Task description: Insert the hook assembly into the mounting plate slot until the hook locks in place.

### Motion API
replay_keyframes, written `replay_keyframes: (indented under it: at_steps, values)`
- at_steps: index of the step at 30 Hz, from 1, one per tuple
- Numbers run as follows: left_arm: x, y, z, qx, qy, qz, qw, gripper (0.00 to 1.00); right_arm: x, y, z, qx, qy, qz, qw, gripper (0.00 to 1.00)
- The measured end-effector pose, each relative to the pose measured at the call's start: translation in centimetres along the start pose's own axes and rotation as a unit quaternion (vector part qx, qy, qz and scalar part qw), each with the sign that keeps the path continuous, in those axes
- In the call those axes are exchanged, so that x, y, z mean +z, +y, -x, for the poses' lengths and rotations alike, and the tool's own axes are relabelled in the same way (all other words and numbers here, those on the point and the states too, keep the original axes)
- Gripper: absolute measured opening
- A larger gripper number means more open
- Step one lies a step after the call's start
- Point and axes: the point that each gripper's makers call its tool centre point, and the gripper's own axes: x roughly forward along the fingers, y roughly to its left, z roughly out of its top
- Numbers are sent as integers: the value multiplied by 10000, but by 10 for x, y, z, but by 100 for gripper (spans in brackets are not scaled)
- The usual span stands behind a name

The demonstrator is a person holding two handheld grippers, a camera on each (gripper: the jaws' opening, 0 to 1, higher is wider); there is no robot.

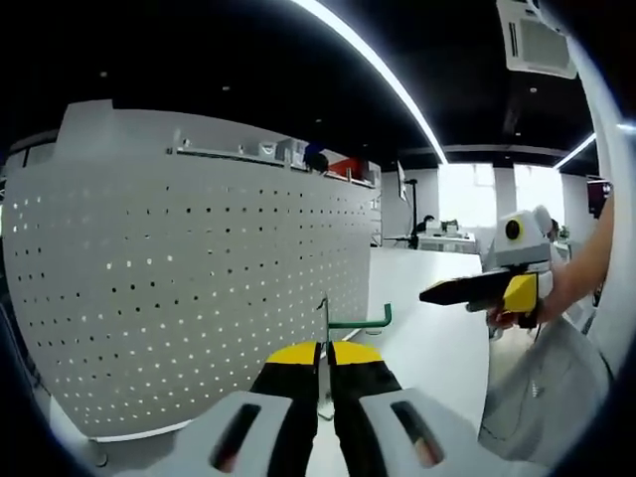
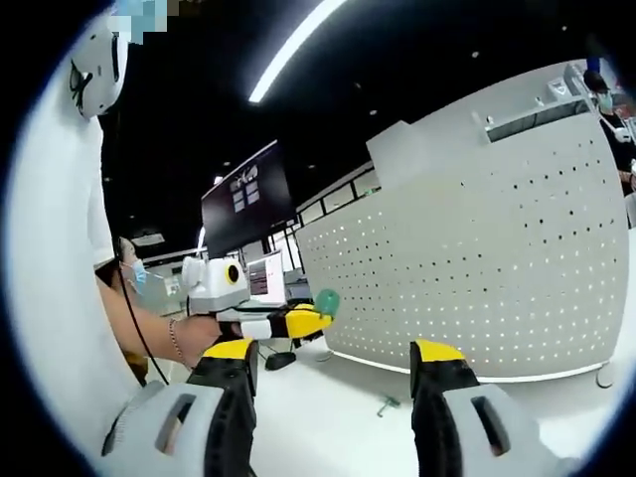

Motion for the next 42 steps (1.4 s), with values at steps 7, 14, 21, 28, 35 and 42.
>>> replay_keyframes:
  at_steps: [7,14,21,28,35,42]
  values:
    - [6,-5,-4,-23,-56,-39,10000,3,2,2,-10,27,-29,18,10000,61]
    - [6,-13,-6,-67,-31,-50,10000,3,6,4,-18,85,-89,3,9999,61]
    - [5,-24,-8,-103,-10,-88,9999,3,6,7,-25,144,-83,10,9999,61]
    - [4,-30,-7,-103,-13,-15,9999,3,5,11,-29,222,-65,4,9997,60]
    - [3,-36,-6,-80,-37,142,9999,3,5,13,-33,217,-138,-96,9996,52]
    - [3,-40,-4,-52,-107,323,9994,3,3,15,-36,228,-97,-225,9994,47]
